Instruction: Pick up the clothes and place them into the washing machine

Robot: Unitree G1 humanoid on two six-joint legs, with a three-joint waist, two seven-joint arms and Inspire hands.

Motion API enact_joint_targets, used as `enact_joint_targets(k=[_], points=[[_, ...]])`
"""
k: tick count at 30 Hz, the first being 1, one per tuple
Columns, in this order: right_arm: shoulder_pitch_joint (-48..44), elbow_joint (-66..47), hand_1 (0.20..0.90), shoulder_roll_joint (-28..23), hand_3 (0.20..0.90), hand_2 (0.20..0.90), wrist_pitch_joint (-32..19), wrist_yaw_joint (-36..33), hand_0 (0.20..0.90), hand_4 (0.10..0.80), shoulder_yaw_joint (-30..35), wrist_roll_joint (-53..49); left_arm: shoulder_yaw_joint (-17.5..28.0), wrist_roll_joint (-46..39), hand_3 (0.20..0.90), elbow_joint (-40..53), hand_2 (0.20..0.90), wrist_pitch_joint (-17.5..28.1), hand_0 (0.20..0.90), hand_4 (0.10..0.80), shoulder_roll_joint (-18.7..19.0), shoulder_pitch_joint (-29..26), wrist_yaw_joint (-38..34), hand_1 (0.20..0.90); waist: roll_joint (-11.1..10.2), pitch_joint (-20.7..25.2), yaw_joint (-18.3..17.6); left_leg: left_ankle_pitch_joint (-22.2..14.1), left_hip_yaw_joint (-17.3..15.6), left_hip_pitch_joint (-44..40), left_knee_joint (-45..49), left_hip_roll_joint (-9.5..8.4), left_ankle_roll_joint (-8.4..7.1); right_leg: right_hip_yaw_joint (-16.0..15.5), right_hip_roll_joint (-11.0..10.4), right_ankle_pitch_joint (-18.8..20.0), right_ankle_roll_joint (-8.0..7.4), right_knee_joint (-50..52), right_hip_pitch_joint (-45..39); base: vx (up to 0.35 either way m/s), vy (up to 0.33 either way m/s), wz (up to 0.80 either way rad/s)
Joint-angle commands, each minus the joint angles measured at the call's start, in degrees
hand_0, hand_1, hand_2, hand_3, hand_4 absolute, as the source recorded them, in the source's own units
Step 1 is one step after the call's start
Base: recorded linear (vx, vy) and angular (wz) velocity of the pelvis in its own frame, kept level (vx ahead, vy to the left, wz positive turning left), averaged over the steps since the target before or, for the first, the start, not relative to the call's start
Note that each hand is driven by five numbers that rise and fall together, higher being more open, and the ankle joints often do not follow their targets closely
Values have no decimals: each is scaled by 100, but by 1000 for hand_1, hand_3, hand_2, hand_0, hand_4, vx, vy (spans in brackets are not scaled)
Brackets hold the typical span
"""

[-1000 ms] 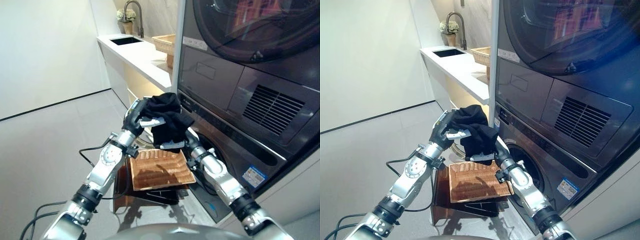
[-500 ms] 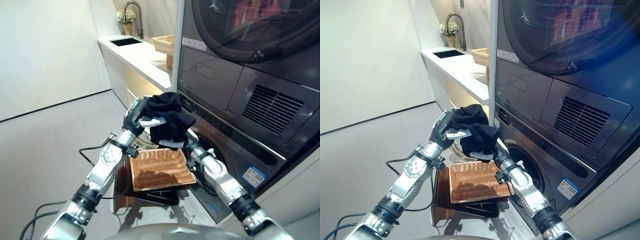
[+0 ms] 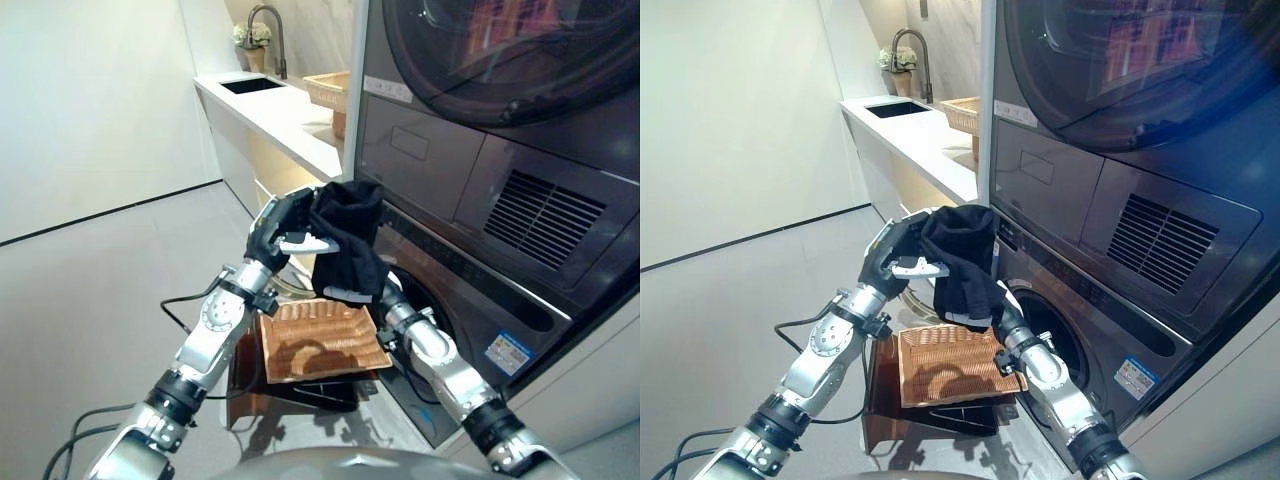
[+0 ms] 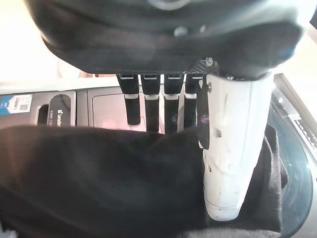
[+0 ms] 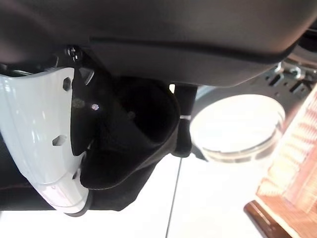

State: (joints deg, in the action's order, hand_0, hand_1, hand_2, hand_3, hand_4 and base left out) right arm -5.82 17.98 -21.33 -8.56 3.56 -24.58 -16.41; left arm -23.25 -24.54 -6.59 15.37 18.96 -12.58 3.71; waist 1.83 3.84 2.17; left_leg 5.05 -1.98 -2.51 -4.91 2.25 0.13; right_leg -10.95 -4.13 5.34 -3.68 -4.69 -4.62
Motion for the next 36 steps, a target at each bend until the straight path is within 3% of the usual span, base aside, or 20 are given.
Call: enact_joint_targets(k=[1,10,15,19,20,24,30,36], points=[[-233,-253,200,333,200,200,-556,-126,200,300,283,-293,386,-275,900,106,900,585,900,800,-114,-276,-112,900,-276,739,19,-49,-159,222,89,68,-370,157,-225,-439,-228,522,393,0,0,0],[-157,-119,200,356,200,200,-567,-253,200,300,449,-252,689,-290,900,-60,900,608,900,800,-139,-2,-235,900,-287,749,32,-41,-181,223,90,77,-375,185,-205,-444,-218,520,393,0,0,0],[165,6,200,327,200,200,-554,-482,200,300,683,-30,1427,125,900,-395,900,680,900,800,-207,661,-796,900,-332,679,55,-25,-194,239,99,99,-376,203,-188,-434,-206,523,432,-13,-10,-1],[571,-7,200,301,200,200,-548,-570,200,300,1056,44,2042,181,900,-927,900,683,900,800,-350,1446,-955,900,-382,626,96,1,-167,275,106,132,-378,201,-168,-443,-199,506,444,0,0,0],[784,-3,200,330,200,200,-551,-586,200,300,1249,-11,2410,75,900,-1316,900,682,900,800,-482,1827,-1025,900,-401,594,125,11,-162,285,114,136,-378,204,-155,-445,-197,498,445,0,0,0],[1036,37,200,431,200,200,-586,-582,200,300,1436,-178,2727,-18,900,-2146,900,667,900,800,-541,2094,-1086,900,-426,547,150,23,-129,307,146,157,-384,178,-128,-466,-192,506,452,0,0,0],[1369,307,200,661,200,200,-670,-453,200,300,1505,-586,2763,243,900,-3838,900,636,900,800,-413,2127,-1265,900,-431,467,163,57,-57,370,182,209,-409,106,-87,-508,-169,526,468,-20,-19,4],[1444,461,200,879,200,200,-719,-310,200,300,1295,-1202,2574,198,900,-4851,900,609,900,800,-329,1967,-1276,900,-440,342,180,10,14,458,372,292,-440,86,-18,-569,-120,584,481,-25,-47,4]])
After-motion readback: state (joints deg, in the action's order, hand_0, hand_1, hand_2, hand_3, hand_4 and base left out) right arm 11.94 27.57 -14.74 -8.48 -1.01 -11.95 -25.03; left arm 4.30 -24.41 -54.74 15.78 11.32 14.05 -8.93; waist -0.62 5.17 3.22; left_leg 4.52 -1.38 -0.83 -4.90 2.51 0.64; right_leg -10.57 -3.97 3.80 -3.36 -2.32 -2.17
